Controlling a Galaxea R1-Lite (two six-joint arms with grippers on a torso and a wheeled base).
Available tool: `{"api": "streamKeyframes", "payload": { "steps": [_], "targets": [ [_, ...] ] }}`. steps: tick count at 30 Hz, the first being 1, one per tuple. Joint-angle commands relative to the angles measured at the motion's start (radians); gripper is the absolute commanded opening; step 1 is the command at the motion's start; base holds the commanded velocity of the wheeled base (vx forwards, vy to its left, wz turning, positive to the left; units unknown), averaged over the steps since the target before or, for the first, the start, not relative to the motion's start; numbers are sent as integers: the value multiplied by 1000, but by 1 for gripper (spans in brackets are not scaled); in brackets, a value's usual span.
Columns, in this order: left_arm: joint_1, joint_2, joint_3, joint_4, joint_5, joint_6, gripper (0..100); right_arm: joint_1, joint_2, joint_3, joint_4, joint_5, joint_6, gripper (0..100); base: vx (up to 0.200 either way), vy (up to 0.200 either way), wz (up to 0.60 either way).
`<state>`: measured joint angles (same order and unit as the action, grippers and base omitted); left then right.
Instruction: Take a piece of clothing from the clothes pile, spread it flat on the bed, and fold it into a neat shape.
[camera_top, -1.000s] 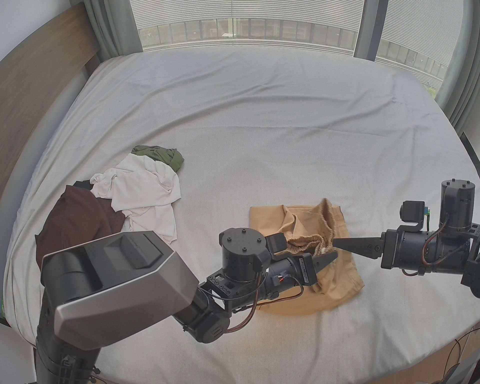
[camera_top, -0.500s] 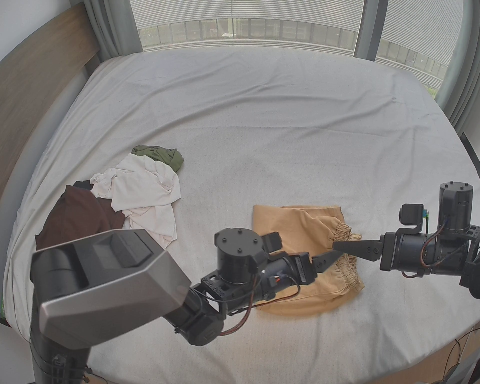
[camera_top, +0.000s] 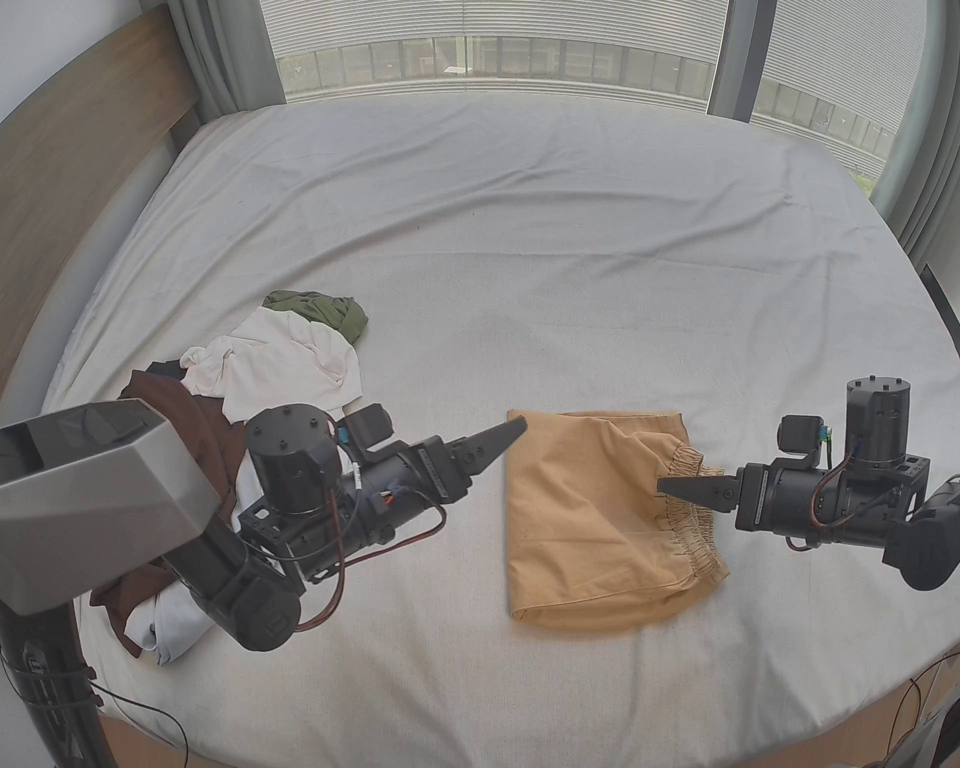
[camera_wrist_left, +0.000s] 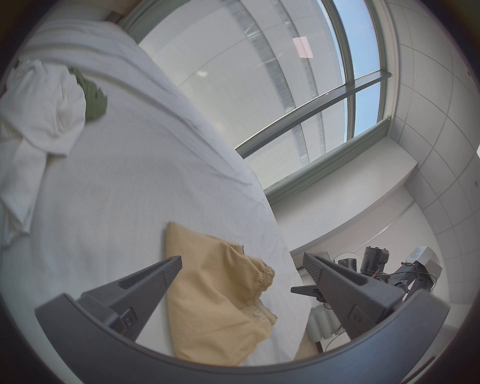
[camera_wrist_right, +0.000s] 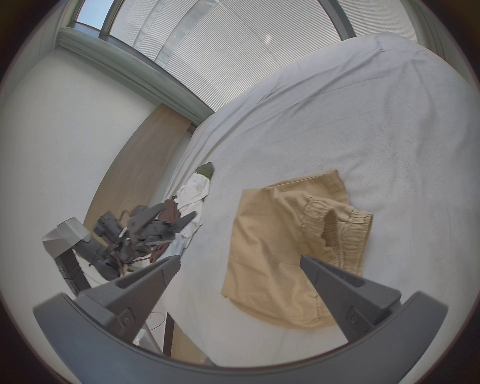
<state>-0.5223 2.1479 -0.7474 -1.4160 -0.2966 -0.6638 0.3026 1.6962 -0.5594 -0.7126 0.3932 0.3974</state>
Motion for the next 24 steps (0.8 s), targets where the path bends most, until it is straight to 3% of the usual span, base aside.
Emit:
{"api": "streamKeyframes", "payload": {
  "steps": [1,5,9,16,19,24],
  "targets": [
    [22,-17,33,-37,-3,9,100,-10,105,-8,-64,-7,3,100,0,0,0],
    [28,-2,48,-89,-7,4,100,0,145,1,-159,-5,6,100,0,0,0],
    [45,15,53,-115,-9,4,100,4,152,-2,-166,0,6,100,0,0,0],
    [45,32,66,-129,-10,6,100,1,255,-48,-242,0,69,100,0,0,0],
    [45,29,69,-129,-10,6,100,-8,307,-50,-335,-13,93,100,0,0,0],
    [44,30,91,-129,-9,12,100,-34,376,-67,-370,-40,90,100,0,0,0]
  ]
}}
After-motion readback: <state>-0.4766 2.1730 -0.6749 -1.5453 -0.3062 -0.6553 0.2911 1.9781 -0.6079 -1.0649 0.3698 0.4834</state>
